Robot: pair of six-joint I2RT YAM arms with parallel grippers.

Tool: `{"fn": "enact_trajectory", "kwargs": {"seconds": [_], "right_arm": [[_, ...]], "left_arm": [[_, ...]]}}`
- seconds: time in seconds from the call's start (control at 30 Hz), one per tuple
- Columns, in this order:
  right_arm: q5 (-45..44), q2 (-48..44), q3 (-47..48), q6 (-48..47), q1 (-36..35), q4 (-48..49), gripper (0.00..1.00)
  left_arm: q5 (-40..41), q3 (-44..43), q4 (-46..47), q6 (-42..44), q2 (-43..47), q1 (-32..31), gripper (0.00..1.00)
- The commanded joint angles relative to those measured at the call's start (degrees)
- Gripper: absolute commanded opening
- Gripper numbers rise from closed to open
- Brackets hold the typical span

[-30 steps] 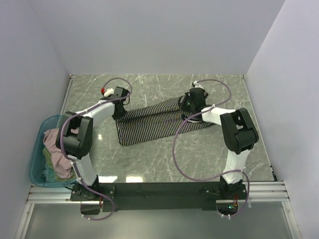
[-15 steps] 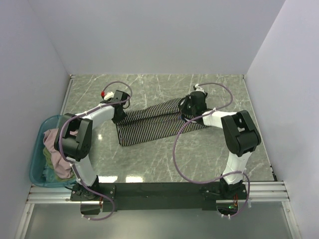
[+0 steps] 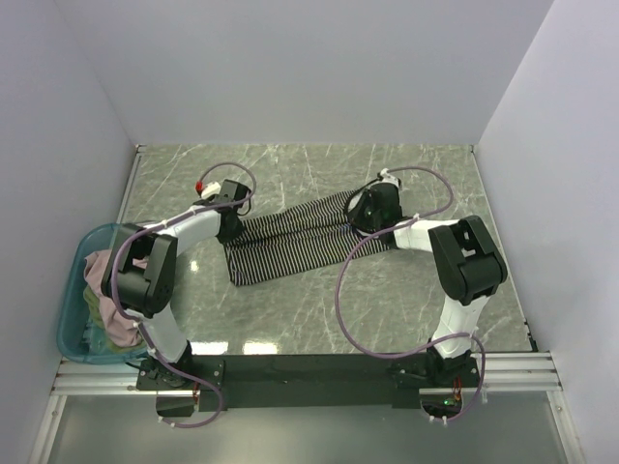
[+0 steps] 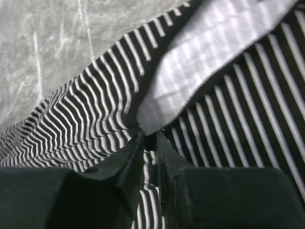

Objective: Fold and stack the tank tops
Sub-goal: Fold the tank top

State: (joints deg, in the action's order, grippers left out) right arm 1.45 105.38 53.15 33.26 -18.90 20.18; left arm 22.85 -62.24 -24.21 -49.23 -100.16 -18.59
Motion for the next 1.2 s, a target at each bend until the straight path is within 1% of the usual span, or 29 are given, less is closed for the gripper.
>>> {"fn": "enact_trajectory", "kwargs": {"seconds": [0.0, 0.07, 0.1, 0.13, 0.23, 0.37, 0.4, 0.53, 0.6, 0.8, 1.17], "right_arm": [[-2.4, -3.8, -0.4, -0.3, -0.1, 2.7, 0.28], [-2.7, -4.4, -0.3, -0.4, -0.1, 2.3, 0.36], [-2.9, -5.2, -0.4, -0.5, -0.1, 1.9, 0.38], [-2.9, -5.6, -0.5, -0.6, -0.1, 1.8, 0.39], [-3.2, -7.4, 0.0, -1.0, 0.0, 0.3, 0.41], [-3.5, -6.7, 5.5, -1.7, 0.0, -4.7, 0.41], [-3.0, -5.3, 6.5, -1.9, 0.0, -7.0, 0.41], [-2.7, -2.4, 9.4, -1.5, -0.3, -10.4, 0.41], [-2.4, -0.7, 10.6, -1.6, -0.3, -11.6, 0.44], [-1.9, 3.9, 15.4, -2.1, -1.4, -15.5, 0.47], [-1.8, 6.5, 17.1, -1.7, -2.7, -16.2, 0.47]], "left_arm": [[-0.6, 1.2, 1.4, -0.1, 2.7, -0.1, 0.13], [-0.8, 1.0, 1.4, 0.0, 2.6, -0.2, 0.16], [-0.7, 0.9, 1.4, 0.2, 2.5, -0.2, 0.19], [-0.8, 0.7, 1.4, 0.2, 2.6, -0.1, 0.23], [-1.0, 0.5, 1.4, 0.4, 3.0, -0.2, 0.25], [-0.8, 0.1, 1.2, 0.4, 3.7, -0.2, 0.25], [-0.7, -0.1, 1.0, 0.4, 3.9, -0.3, 0.25], [-0.8, -0.7, 0.7, 0.5, 4.4, -0.3, 0.25], [-0.9, -0.9, 0.5, 0.6, 4.4, -0.3, 0.25], [-1.3, -0.9, 0.5, 0.6, 4.4, -0.2, 0.25], [-1.6, -0.8, 0.7, 0.7, 4.3, -0.3, 0.24]]}}
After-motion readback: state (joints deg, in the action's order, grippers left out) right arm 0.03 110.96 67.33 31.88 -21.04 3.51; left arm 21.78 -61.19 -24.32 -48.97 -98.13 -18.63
